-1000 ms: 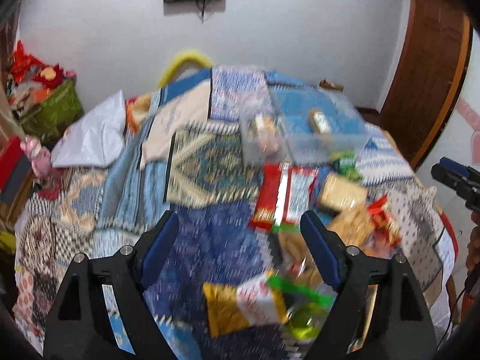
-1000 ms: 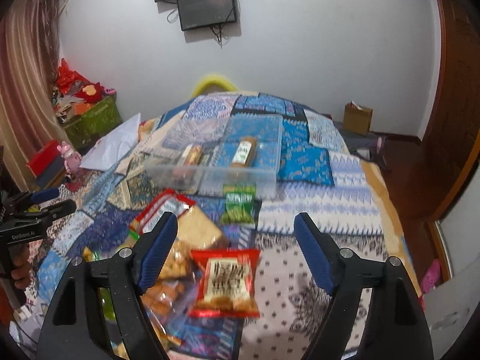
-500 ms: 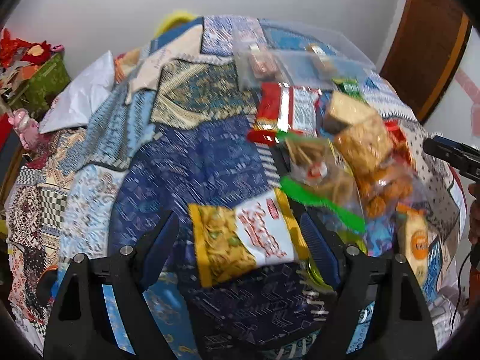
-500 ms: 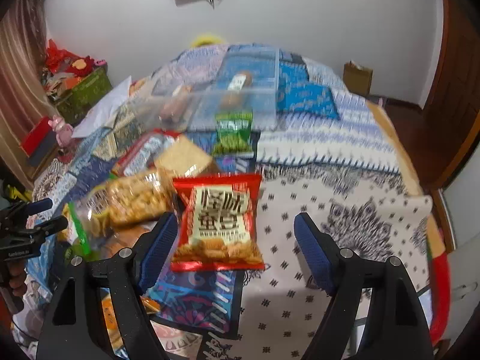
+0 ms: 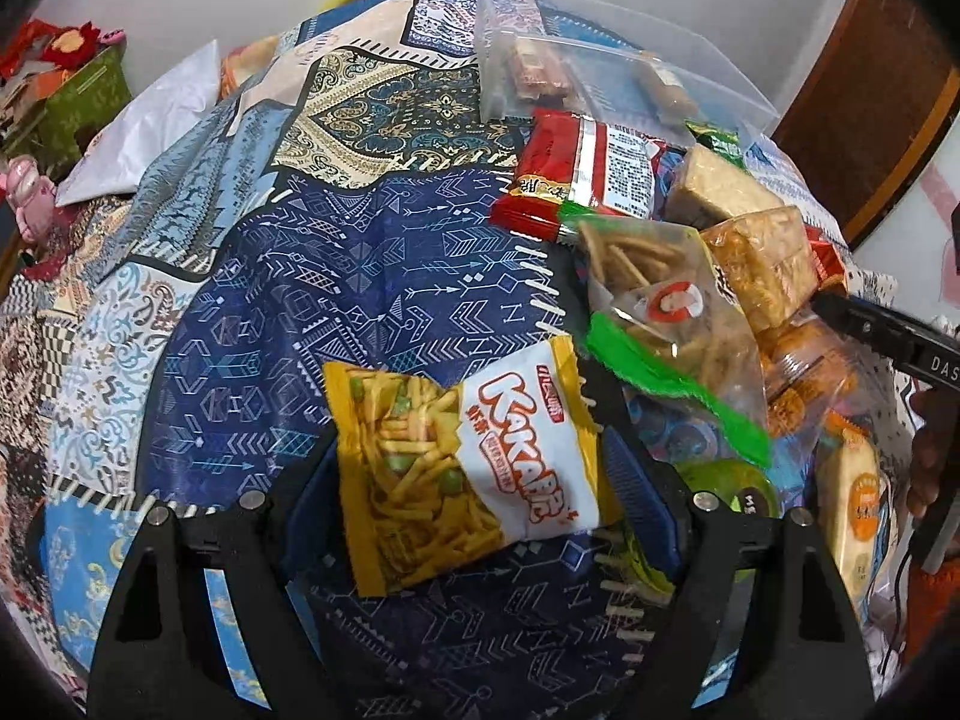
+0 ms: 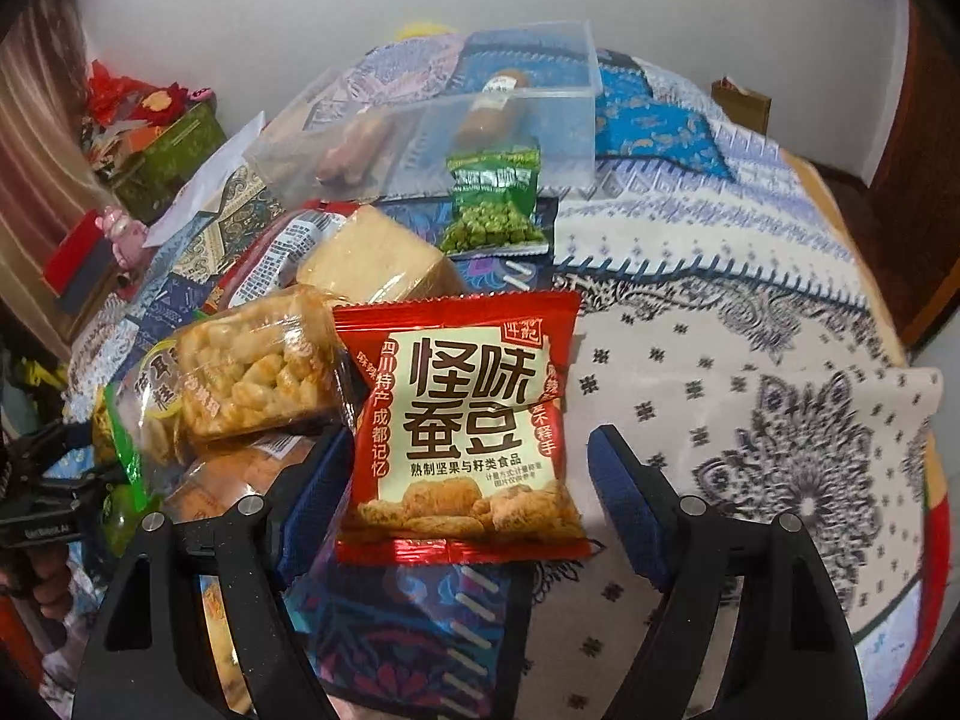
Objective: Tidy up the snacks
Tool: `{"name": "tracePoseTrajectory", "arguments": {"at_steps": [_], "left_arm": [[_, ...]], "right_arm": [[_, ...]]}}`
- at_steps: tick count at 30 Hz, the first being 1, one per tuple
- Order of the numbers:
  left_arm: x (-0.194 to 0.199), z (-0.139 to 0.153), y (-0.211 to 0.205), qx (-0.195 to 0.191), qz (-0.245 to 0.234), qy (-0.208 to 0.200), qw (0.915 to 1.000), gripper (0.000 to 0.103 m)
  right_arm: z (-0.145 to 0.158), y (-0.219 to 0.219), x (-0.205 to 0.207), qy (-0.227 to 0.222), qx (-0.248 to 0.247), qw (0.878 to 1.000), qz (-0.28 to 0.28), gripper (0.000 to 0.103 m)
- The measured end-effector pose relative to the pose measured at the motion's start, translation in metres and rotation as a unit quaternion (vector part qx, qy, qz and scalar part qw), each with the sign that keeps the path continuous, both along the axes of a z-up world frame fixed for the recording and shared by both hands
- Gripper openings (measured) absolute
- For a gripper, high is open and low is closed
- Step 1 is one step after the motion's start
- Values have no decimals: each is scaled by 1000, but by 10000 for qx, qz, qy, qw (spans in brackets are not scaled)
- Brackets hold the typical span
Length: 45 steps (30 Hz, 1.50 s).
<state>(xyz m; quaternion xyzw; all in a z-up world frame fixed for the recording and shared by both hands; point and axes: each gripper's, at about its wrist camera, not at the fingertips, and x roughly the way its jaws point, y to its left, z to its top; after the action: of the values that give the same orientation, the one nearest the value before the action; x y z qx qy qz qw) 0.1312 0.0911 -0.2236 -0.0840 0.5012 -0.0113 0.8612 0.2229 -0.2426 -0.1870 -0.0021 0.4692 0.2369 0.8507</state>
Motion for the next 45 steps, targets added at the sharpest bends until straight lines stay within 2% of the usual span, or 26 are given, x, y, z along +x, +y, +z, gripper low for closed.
{"name": "tracePoseTrajectory", "arguments": {"at_steps": [4,7,10,14,18,24,31,40,45], "left_arm": [[4,-2,-2,-55,58,-66,9999,82],[5,-1,-2,-52,104,-112,9999,76],[3,1,-1,-6,180,-184,9997,71],[-2,10,3,41,279,-284,9992,56],[-5,15,10,58,391,-299,9988,51],[-10,26,19,69,484,-437,9978,50],[-7,56,25,89,527,-768,9956,50],[20,106,19,113,470,-1394,9891,50],[43,127,15,160,426,-1605,9860,50]], "right_arm": [[-5,2,3,38,15,10000,-10,77],[-4,4,2,-51,-74,10000,9,64],[-2,4,2,-68,-49,10000,-5,58],[0,5,-2,-176,-107,9998,-3,57],[6,5,-4,-281,-72,9996,-10,55],[22,-2,-7,-503,27,9987,-101,55],[45,-8,-9,-804,108,9966,-166,55],[74,-1,1,-1182,219,9927,-126,55],[88,-1,14,-1350,354,9901,-164,55]]}}
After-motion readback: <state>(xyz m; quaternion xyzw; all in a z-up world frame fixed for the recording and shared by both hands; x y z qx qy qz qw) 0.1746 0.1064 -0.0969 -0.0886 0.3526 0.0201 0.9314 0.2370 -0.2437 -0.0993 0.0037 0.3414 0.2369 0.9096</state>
